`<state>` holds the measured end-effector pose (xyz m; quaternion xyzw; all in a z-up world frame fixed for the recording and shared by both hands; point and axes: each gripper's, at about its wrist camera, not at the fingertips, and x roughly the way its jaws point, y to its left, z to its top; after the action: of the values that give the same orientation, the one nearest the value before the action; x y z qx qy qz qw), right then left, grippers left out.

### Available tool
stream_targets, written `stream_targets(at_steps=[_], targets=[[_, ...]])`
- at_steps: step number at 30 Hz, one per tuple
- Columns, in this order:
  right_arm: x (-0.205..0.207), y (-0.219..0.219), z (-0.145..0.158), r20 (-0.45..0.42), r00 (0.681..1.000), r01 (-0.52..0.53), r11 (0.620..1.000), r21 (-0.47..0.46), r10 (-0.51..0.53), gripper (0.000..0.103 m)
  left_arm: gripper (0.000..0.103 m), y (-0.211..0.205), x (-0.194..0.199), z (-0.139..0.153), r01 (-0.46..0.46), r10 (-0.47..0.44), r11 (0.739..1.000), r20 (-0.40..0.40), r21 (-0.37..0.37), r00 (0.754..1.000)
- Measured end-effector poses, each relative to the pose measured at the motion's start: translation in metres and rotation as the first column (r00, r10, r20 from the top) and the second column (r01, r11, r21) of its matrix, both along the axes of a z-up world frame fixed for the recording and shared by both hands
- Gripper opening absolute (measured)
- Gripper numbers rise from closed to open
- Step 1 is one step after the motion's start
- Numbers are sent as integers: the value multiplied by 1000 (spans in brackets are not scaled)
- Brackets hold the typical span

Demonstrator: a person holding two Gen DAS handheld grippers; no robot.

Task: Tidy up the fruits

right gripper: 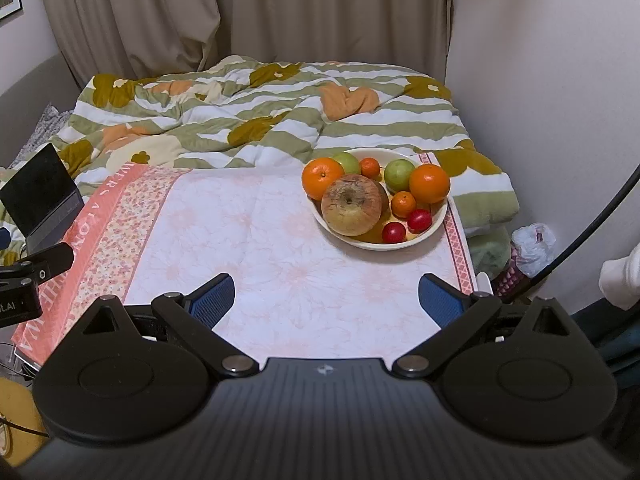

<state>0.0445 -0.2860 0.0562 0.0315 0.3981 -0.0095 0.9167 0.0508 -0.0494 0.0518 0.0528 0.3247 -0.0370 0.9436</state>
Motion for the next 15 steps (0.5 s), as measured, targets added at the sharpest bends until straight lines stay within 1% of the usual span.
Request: stream_targets(at_steps=[15], targets=[[4,6,1,-3,1000,-2,1000,0,2,103,103,8,2,0,-11,11,1000,-7,-7,1000]])
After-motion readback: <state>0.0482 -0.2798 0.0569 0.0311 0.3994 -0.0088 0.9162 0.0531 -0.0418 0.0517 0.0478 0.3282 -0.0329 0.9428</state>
